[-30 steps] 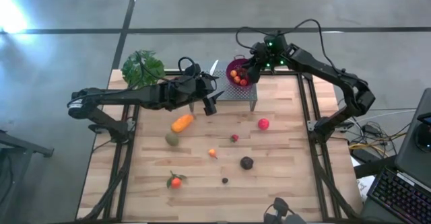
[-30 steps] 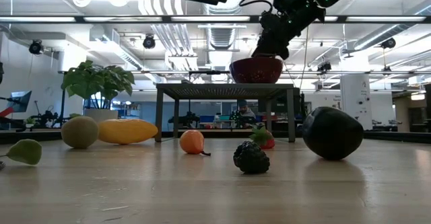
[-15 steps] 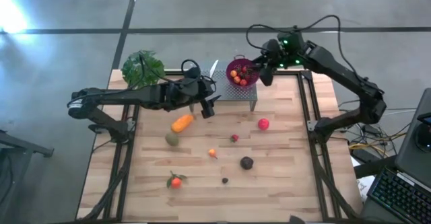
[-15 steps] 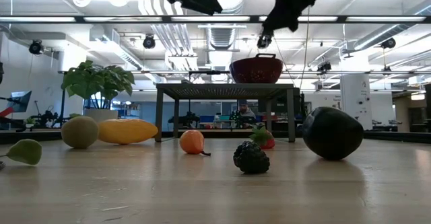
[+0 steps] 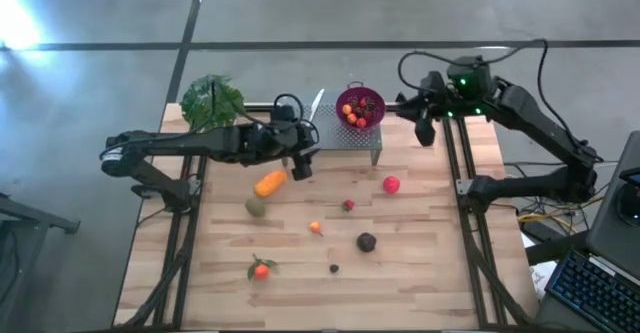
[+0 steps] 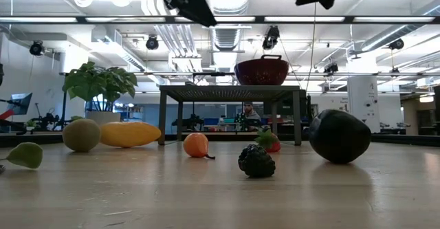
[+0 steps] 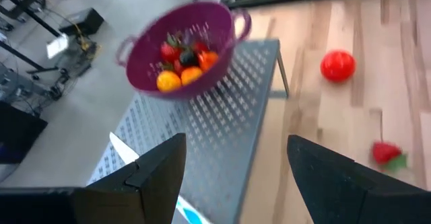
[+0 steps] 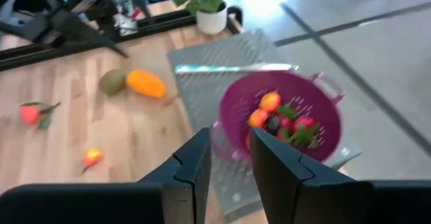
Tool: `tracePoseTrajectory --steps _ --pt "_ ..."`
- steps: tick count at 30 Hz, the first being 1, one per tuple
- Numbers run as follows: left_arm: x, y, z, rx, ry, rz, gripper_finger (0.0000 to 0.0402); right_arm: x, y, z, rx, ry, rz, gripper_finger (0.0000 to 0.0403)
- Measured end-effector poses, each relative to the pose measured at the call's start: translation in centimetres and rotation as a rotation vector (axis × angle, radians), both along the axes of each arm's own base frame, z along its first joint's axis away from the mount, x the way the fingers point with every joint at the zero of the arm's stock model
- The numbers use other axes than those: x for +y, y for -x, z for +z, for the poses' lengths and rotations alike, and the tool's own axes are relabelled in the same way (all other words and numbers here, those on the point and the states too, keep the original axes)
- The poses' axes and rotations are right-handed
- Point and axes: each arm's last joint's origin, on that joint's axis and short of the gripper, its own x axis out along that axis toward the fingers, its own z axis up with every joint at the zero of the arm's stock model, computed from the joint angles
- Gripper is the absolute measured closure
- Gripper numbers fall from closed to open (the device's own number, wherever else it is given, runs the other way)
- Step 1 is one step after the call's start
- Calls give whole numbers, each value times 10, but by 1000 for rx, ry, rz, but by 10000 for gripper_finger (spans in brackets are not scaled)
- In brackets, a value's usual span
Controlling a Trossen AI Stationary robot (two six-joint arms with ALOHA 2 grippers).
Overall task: Pick & Place Fruit
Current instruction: Put the blackberry into the violet strainer bowl on the shelf
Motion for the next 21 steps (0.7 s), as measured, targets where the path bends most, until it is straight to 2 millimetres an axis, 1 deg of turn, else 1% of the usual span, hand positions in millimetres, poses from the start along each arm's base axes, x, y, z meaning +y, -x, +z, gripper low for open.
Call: tracePoseTrajectory --steps 6,12,17,21 --pt "-3 4 -8 81 66 -81 138 23 12 -12 18 -74 30 295" --pt "-9 5 -12 118 176 -182 138 40 14 -34 51 -83 48 286" --pt "-9 8 -16 159 189 -175 138 61 -4 -59 -6 -84 180 288" --pt "-9 9 -16 158 198 -167 138 86 -21 -76 -72 -77 329 301"
